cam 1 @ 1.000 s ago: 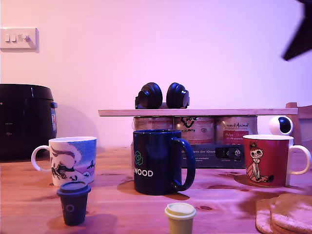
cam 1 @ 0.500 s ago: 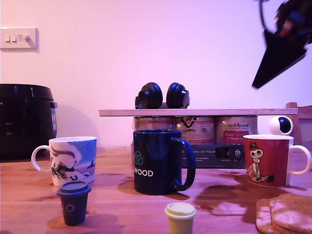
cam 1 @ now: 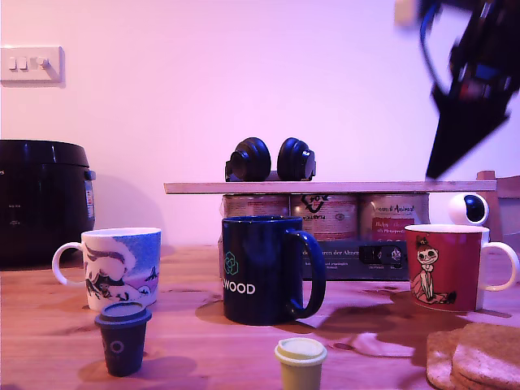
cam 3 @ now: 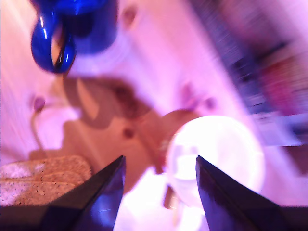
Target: Pick up the red coffee cup and place it on the shelf behind you
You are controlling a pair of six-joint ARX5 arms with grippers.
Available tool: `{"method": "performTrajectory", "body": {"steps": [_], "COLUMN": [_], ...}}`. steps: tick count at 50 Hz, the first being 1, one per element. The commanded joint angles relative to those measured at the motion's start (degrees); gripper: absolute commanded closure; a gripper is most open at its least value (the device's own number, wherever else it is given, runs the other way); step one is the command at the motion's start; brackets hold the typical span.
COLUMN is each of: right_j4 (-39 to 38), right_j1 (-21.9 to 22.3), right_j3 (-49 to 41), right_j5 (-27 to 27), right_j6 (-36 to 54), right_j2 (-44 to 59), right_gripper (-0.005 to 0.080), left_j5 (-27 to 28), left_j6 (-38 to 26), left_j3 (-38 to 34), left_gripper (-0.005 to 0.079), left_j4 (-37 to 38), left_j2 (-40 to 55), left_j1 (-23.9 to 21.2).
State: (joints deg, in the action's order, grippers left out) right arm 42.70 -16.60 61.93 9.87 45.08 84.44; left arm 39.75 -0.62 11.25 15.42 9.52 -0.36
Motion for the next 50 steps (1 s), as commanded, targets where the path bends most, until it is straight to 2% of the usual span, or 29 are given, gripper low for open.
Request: {"method": "performTrajectory", "body": {"steps": [1, 8, 17, 30, 43, 46, 50], "right_j4": [-0.2, -1.4, -2.1, -5.7, -6.7, -7.4, -8.7], "right_j1": [0.4, 1.8, 3.4, 3.5, 3.5, 3.5, 3.5], "right_j3": [0.8, 0.9, 0.9, 0.9, 0.9, 0.9, 0.9], "right_j5": [0.0, -2.8, -2.8, 0.2, 0.2, 0.2, 0.2], "right_j6": [0.2, 0.4, 0.4, 0.3, 0.4, 0.4, 0.3], "right_j2": [1.4, 4.3, 6.8, 9.5, 13.0, 13.3, 13.4], "right_gripper": [0.0349, 0.0349, 0.0349, 0.0349, 0.0350, 0.0370, 0.0443], "left_j5": [0.3, 0.3, 0.3, 0.3, 0.3, 0.3, 0.3], "left_j6": [-0.5, -0.5, -0.5, -0.5, -0.5, -0.5, -0.5], "left_j3": [-0.7, -0.7, -0.7, -0.7, -0.7, -0.7, -0.7], "left_gripper": [0.0763, 0.0763, 0.0763, 0.0763, 0.0763, 0.0763, 0.0763], "left_j4": [-0.4, -0.4, -0.4, -0.4, -0.4, -0.4, -0.4], "left_j2": [0.2, 0.2, 0.2, 0.2, 0.2, 0.2, 0.2], "left_j1": [-0.2, -0.2, -0.2, -0.2, -0.2, -0.2, -0.2]}}
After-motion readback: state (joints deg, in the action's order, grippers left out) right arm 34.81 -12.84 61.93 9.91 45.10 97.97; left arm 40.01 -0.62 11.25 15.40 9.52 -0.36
